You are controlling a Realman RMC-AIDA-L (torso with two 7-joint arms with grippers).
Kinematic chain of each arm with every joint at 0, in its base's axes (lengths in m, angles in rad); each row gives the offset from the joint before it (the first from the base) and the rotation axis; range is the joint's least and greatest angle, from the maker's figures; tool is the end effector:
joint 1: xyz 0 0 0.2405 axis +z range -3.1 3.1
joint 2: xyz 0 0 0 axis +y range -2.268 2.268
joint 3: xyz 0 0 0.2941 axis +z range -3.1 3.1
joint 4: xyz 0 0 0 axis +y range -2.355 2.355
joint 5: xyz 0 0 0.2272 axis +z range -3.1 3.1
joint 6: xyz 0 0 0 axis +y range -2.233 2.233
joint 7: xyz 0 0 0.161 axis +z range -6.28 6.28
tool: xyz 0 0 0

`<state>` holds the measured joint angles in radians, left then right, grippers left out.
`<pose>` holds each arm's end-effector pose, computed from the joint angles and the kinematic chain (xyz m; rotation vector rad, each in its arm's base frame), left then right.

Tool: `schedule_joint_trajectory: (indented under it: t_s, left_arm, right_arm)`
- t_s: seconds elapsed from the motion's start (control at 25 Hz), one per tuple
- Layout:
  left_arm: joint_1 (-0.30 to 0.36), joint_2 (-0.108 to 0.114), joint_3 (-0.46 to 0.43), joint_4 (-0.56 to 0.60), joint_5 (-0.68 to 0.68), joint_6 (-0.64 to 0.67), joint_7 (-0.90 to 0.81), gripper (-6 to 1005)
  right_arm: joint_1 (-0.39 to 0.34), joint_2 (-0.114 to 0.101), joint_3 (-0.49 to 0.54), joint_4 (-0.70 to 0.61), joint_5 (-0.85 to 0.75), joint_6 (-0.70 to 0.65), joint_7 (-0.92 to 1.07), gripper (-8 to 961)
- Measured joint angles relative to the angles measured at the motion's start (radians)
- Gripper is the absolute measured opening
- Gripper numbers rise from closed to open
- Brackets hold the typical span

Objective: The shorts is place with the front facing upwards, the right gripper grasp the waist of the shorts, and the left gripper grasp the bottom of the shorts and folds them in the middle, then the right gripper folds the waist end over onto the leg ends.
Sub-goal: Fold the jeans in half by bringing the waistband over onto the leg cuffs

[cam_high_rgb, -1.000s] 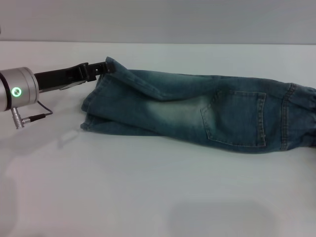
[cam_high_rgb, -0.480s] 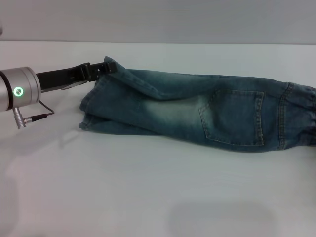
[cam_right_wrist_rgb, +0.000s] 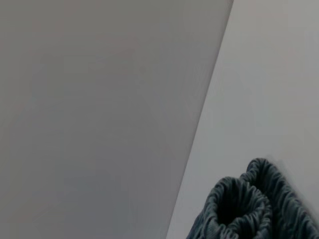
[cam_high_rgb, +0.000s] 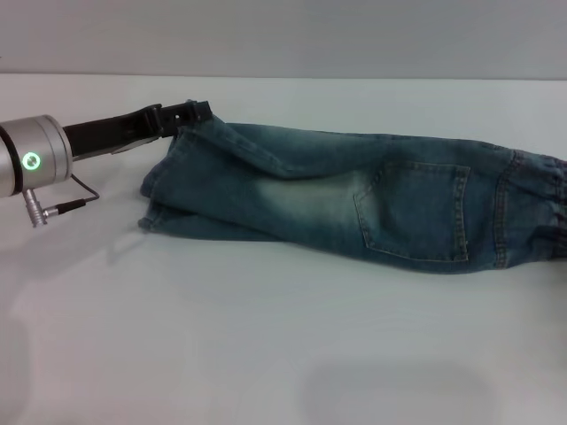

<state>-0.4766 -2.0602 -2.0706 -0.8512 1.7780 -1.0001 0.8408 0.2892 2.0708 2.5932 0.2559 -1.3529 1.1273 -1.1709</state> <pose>-0.2876 0.4352 -0.0155 -2.0844 -1.4943 -0.7494 0.4389 0.3143 -0.0201 -1.1387 1.9093 1.3527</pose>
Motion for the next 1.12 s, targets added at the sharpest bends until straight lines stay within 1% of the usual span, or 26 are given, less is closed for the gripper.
schedule_joint_trajectory:
  t_s: [0.04, 0.24, 0.52, 0.76, 1.12]
  left_arm:
    - [0.002, 0.0, 0.0, -0.001, -0.004, 0.0, 0.004, 779]
    - [0.004, 0.0, 0.006, -0.001, -0.009, -0.001, 0.016, 778]
    - [0.004, 0.0, 0.012, -0.004, -0.01, 0.004, 0.03, 778]
    - [0.004, 0.0, 0.012, 0.002, -0.011, 0.026, 0.051, 778]
    - [0.005, -0.004, 0.012, 0.007, -0.028, 0.042, 0.106, 778]
  right_arm:
    - [0.0, 0.0, -0.003, 0.0, 0.0, 0.003, 0.0, 151]
    - [-0.002, 0.0, -0.009, 0.0, -0.001, 0.018, -0.012, 110]
    - [-0.007, 0.002, -0.002, 0.0, 0.006, 0.067, -0.025, 109]
    - [0.002, 0.003, 0.001, 0.002, 0.008, 0.121, -0.025, 109]
    - [0.006, 0.001, 0.002, 0.002, 0.009, 0.146, -0.016, 110]
